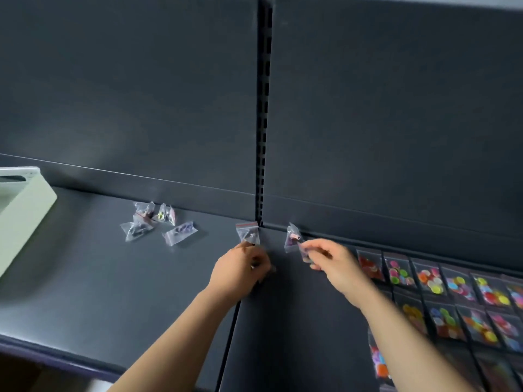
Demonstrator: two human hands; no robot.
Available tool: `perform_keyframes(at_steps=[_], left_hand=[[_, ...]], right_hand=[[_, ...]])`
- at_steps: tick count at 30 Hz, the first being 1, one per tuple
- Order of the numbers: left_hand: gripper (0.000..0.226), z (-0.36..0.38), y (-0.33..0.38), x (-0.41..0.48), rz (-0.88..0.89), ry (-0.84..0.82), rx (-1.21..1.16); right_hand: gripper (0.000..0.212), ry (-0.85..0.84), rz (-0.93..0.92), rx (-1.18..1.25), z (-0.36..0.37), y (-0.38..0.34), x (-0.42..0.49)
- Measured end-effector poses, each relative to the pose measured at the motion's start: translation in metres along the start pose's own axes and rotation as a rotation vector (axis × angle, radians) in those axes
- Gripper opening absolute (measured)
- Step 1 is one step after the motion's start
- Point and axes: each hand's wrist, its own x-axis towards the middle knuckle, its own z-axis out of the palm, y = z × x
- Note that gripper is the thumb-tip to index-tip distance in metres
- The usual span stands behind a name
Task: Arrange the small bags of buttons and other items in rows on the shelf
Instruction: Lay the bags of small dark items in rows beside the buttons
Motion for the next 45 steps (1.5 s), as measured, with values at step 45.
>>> perform_keyframes(at_steps=[45], left_hand=[[0.018,0.024,0.139,-0.068,0.114,-0.547,-0.857]], right_hand=[[0.039,0.617,0.132,0.487,-0.073,0.009,-0.224]])
